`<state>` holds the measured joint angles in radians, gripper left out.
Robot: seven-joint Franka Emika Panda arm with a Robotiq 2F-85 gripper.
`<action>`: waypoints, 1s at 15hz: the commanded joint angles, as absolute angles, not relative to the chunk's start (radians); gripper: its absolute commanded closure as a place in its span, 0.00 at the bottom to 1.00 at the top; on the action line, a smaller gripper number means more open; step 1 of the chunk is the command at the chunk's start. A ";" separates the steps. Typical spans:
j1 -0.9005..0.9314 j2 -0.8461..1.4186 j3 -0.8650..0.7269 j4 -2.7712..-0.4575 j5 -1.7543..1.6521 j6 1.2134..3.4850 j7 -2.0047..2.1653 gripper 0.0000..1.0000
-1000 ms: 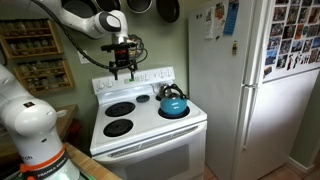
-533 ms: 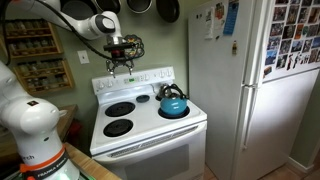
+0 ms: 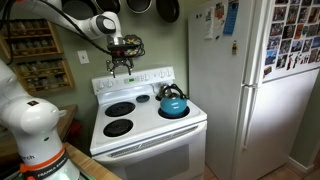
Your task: Move the plate on the stove forward
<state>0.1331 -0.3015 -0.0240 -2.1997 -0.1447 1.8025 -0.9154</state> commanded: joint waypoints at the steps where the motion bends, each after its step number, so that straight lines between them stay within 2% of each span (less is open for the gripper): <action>1: 0.124 -0.301 -0.016 -2.198 -0.141 1.800 -0.920 0.00; 15: 0.160 -0.228 0.035 -2.195 -0.067 1.849 -0.952 0.00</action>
